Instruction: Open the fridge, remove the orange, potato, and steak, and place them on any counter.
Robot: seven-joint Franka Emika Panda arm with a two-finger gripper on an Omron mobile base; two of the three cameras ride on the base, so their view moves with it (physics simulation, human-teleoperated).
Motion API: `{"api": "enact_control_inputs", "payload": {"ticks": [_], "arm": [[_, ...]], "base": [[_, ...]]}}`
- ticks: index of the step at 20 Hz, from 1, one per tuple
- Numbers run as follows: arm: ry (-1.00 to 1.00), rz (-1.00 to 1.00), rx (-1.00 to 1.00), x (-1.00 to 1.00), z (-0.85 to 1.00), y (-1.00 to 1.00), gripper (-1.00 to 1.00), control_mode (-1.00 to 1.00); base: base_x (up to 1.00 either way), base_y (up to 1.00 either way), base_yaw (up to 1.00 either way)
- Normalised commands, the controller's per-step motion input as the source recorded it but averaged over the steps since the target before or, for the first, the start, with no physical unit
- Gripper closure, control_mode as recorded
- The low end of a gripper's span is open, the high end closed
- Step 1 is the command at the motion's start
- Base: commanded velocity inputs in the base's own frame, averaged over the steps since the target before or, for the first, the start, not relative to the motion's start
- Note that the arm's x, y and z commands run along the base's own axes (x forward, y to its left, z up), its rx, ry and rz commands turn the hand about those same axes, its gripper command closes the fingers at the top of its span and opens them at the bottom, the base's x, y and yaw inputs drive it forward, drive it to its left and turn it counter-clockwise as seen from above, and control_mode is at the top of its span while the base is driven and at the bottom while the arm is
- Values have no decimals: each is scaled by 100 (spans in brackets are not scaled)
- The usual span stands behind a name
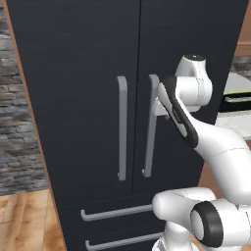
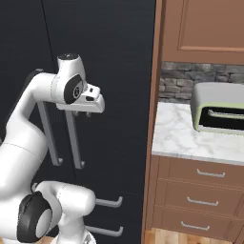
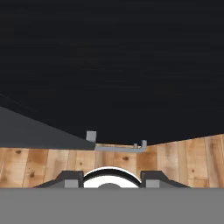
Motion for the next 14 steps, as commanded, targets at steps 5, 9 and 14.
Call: {"api": "enact_control_inputs", "payload": {"ticks": [5, 9, 14], "arm": [[0, 0, 0, 0, 0, 0, -100, 100], [0, 0, 0, 0, 0, 0, -100, 100], [0, 0, 0, 0, 0, 0, -100, 100]], "base": [[0, 29, 0], [-1, 54, 0], [-28, 39, 0]]}}
